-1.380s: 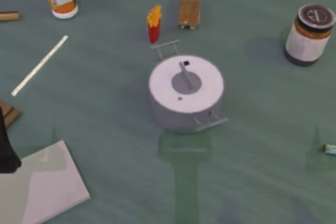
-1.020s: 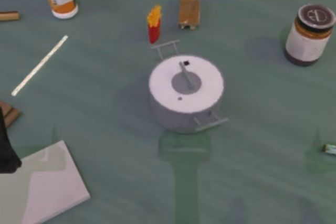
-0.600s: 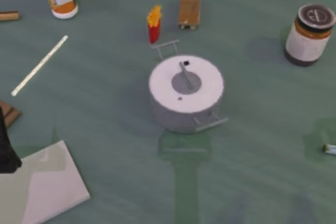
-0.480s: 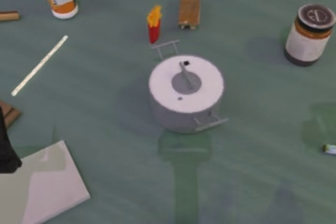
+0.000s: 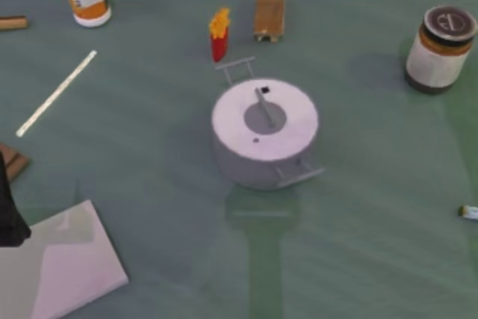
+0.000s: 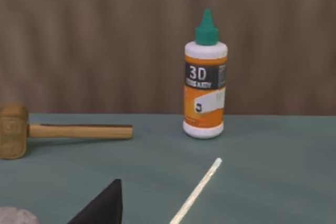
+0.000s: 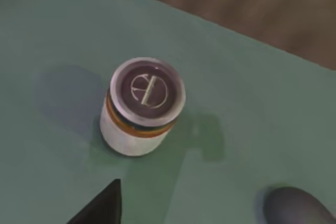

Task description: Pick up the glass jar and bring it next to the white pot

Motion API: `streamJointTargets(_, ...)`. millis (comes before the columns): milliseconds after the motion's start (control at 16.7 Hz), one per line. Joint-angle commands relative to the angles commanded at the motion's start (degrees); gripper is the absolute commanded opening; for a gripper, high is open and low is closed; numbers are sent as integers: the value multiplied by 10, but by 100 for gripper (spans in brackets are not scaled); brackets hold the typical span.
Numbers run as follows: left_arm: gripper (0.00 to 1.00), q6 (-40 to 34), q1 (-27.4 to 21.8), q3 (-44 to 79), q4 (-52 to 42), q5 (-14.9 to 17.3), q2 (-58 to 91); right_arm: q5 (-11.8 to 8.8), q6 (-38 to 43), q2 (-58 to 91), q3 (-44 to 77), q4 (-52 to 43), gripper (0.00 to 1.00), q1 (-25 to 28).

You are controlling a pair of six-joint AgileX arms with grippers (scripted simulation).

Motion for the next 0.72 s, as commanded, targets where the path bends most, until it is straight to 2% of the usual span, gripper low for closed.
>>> streamJointTargets(360, 100, 0, 0, 0, 0, 0, 0, -33, -101, 335, 371, -132, 100, 6)
streamJointTargets(720, 100, 0, 0, 0, 0, 0, 0, -56, -174, 603, 575, -258, 100, 15)
